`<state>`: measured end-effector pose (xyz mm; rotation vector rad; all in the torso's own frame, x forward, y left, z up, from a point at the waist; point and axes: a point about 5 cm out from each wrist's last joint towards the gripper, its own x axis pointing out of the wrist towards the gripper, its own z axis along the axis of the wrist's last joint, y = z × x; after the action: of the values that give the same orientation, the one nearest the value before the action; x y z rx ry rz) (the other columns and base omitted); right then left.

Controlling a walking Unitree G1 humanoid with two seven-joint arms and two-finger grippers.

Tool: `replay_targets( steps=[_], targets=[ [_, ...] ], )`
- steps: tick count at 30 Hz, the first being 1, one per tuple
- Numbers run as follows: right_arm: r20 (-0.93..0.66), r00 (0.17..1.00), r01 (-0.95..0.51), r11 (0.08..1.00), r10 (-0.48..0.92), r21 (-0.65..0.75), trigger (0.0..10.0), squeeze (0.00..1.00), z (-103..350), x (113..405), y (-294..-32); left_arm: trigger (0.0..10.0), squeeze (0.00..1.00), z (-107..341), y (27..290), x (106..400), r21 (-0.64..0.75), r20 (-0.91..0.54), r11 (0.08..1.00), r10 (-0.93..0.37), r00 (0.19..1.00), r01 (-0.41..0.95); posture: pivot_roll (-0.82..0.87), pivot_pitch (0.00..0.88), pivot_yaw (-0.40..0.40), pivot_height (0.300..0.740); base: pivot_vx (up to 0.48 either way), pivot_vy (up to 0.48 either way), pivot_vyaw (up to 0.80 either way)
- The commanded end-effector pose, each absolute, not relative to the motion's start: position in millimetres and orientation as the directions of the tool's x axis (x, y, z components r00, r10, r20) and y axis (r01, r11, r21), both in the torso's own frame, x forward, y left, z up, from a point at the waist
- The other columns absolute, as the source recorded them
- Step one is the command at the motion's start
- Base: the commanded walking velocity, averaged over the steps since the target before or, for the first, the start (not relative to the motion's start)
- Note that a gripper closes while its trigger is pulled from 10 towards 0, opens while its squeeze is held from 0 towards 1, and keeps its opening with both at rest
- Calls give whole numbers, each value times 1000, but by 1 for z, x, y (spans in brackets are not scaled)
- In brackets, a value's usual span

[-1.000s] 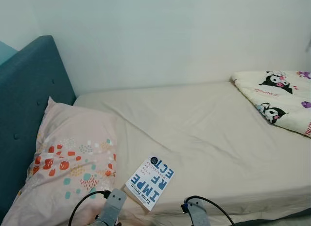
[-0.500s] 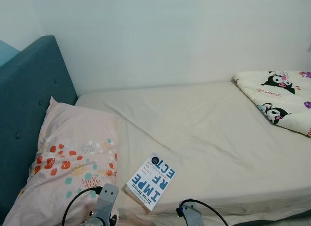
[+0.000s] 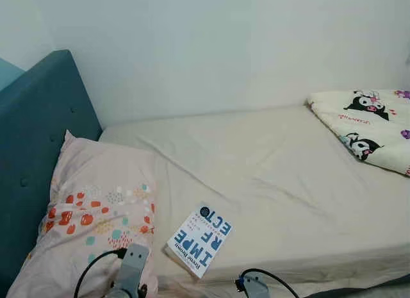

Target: Clean up the room

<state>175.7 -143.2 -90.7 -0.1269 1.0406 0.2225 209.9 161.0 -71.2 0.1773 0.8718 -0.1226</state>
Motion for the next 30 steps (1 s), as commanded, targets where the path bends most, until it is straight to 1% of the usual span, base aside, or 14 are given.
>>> replay_targets(
  steps=[1, 3, 4, 5, 6, 8, 9, 12, 14, 18, 23, 30],
  targets=[
    [-861, 491, -270, 963, 135, -2, 10000, 0, -90, 177, -141, 10000, 0, -75, 156, 205, 89, -783, 975, -59, 619, 205, 8, 1, 7, 740, 0, 0, 0],
    [-861, 489, -282, 959, 139, -5, 10000, 0, -90, 178, -141, 10000, 0, -75, 156, 205, 83, -785, 976, -58, 616, 199, 14, 0, 5, 740, 0, 0, 0],
    [-866, 479, -297, 955, 144, -5, 10000, 0, -90, 177, -142, 10000, 0, -72, 163, 208, 105, -776, 984, -11, 630, 146, 13, 0, 17, 740, 0, 0, 0],
    [-866, 479, -297, 955, 144, -5, 10000, 0, -90, 177, -142, 10000, 0, -72, 163, 208, 105, -776, 984, -11, 630, 146, 13, 0, 17, 740, 0, 0, 0],
    [-867, 482, -270, 963, 128, -9, 10000, 0, -90, 177, -145, 10000, 0, -71, 169, 211, 94, -771, 992, 21, 637, 81, 6, 0, 20, 740, 0, 0, 0],
    [-867, 482, -270, 963, 128, -9, 10000, 0, -90, 177, -145, 10000, 0, -71, 169, 211, 94, -771, 992, 21, 637, 81, 6, 0, 20, 740, 0, 0, 0],
    [-869, 483, -218, 976, 106, -2, 10000, 0, -91, 176, -151, 10000, 0, -70, 170, 212, 88, -768, 995, 33, 640, 55, 26, 0, 5, 740, 0, 0, 0],
    [-869, 481, -231, 973, 113, -2, 10000, 0, -90, 177, -151, 10000, 0, -71, 163, 212, 80, -767, 994, 18, 641, 68, 33, 0, 7, 740, 0, 0, 0],
    [-869, 480, -257, 966, 122, -6, 10000, 0, -90, 177, -149, 10000, 0, -71, 158, 211, 89, -765, 990, 0, 644, 106, 33, 0, 8, 740, 0, 0, 0],
    [-870, 475, -280, 960, 131, -8, 10000, 0, -91, 176, -145, 10000, 0, -70, 156, 212, 105, -763, 983, -18, 647, 152, 33, 0, 7, 740, 0, 0, 0],
    [-869, 481, -231, 973, 117, 4, 10000, 0, -91, 176, -147, 10000, 0, -71, 156, 211, 106, -765, 984, -10, 644, 141, 38, 0, 4, 740, 0, 0, 0],
    [-869, 480, -244, 970, 120, -1, 10000, 0, -91, 177, -148, 10000, 0, -72, 155, 210, 103, -765, 986, -3, 644, 128, 37, 0, 1, 740, 0, 0, 0]
  ],
)
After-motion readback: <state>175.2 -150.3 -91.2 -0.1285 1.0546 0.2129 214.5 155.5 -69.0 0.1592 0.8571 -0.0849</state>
